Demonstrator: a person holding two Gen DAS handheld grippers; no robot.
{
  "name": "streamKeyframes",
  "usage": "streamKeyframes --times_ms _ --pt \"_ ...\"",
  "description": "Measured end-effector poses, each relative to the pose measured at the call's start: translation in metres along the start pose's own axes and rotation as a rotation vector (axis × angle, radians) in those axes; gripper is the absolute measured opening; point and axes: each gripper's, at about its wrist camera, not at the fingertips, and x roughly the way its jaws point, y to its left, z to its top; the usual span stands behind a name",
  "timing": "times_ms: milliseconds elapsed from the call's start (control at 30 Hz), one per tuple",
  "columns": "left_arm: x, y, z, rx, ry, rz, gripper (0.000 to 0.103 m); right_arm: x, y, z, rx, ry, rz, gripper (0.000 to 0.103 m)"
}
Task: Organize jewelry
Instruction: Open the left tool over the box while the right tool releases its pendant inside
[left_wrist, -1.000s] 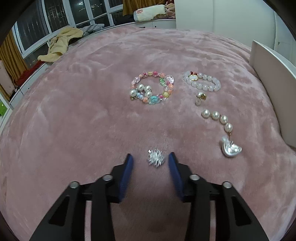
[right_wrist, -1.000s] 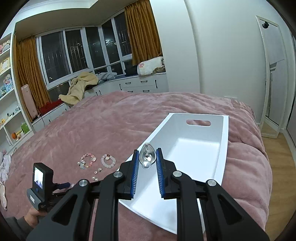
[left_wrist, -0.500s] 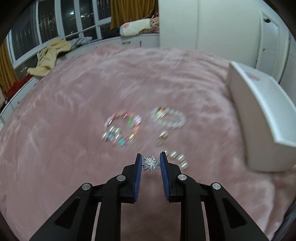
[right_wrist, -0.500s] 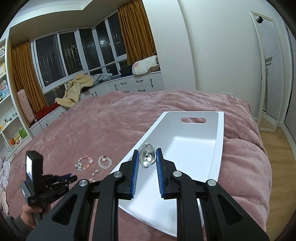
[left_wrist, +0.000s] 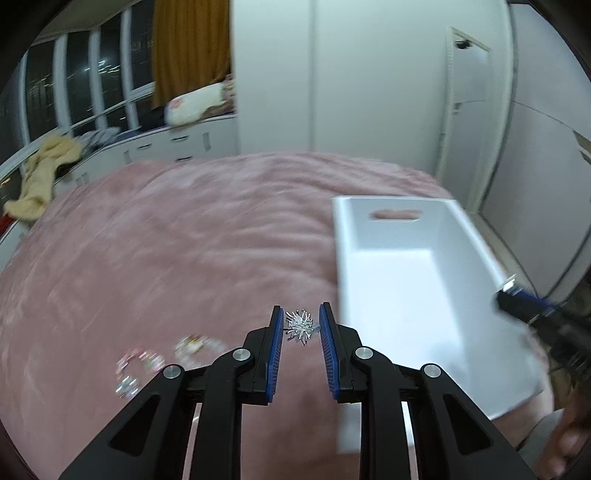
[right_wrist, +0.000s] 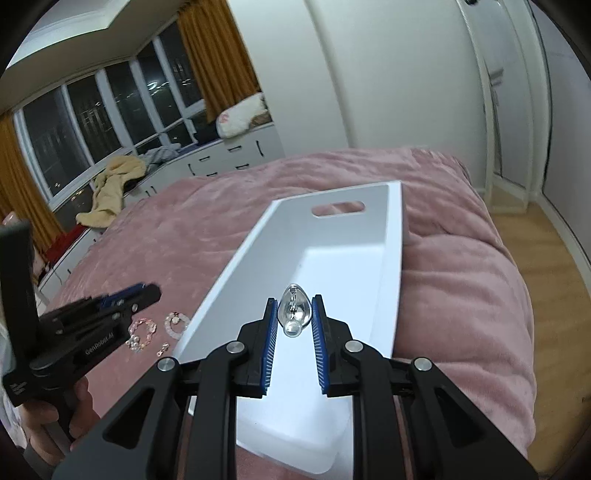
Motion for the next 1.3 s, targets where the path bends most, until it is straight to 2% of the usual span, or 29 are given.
streamKeyframes --times_ms 267,333,567,600,633,700,733,767,833,867,933,1000,1067,1167,1300 --pt "0.040 -0.055 0.026 0.068 0.056 -0.110 0.025 0.002 -0.009 -0.002 0.042 0.010 -0.004 0.019" --pt "0.057 -0.064 0.029 0.084 0.074 -0.089 0.027 0.008 -0.008 -0.003 0.039 0.033 -0.011 0.019" --pt "0.097 -0.067 0.022 0.052 0.169 -0.146 0.027 0.029 -0.011 -0.005 0.061 0.097 -0.004 0.020" --pt "0.097 -0.065 0.022 0.041 0.172 -0.155 0.031 0.032 -0.010 -0.006 0.059 0.103 0.004 0.020" --pt "0.096 -0.062 0.022 0.033 0.167 -0.160 0.045 0.032 -0.009 -0.006 0.052 0.103 0.005 0.023" --pt "0.091 -0.059 0.022 0.028 0.151 -0.152 0.059 0.032 -0.004 -0.007 0.031 0.090 0.012 0.040" --pt "0.091 -0.058 0.022 0.026 0.150 -0.160 0.059 0.030 -0.001 -0.007 0.013 0.074 0.008 0.056" --pt "0.089 -0.057 0.022 0.024 0.151 -0.165 0.059 0.028 0.003 -0.007 -0.007 0.058 0.000 0.061" --pt "0.086 -0.054 0.022 0.007 0.155 -0.171 0.060 0.027 0.007 -0.009 -0.026 0.045 -0.006 0.064" --pt "0.084 -0.052 0.023 -0.004 0.152 -0.179 0.061 0.025 0.007 -0.009 -0.028 0.038 -0.007 0.074" --pt "0.076 -0.048 0.024 -0.025 0.134 -0.213 0.076 0.020 0.008 -0.008 -0.028 0.012 -0.008 0.083" --pt "0.062 -0.046 0.028 -0.022 0.084 -0.151 0.092 0.014 0.009 -0.007 -0.034 -0.017 0.003 0.085" --pt "0.051 -0.042 0.032 -0.016 0.055 -0.156 0.093 0.004 0.013 -0.006 -0.053 -0.060 0.002 0.093" --pt "0.036 -0.028 0.038 -0.023 0.034 -0.126 0.093 -0.007 0.019 -0.005 -0.087 -0.107 0.011 0.098" --pt "0.017 0.000 0.038 -0.044 0.006 -0.075 0.093 -0.018 0.029 -0.005 -0.141 -0.154 0.017 0.098"
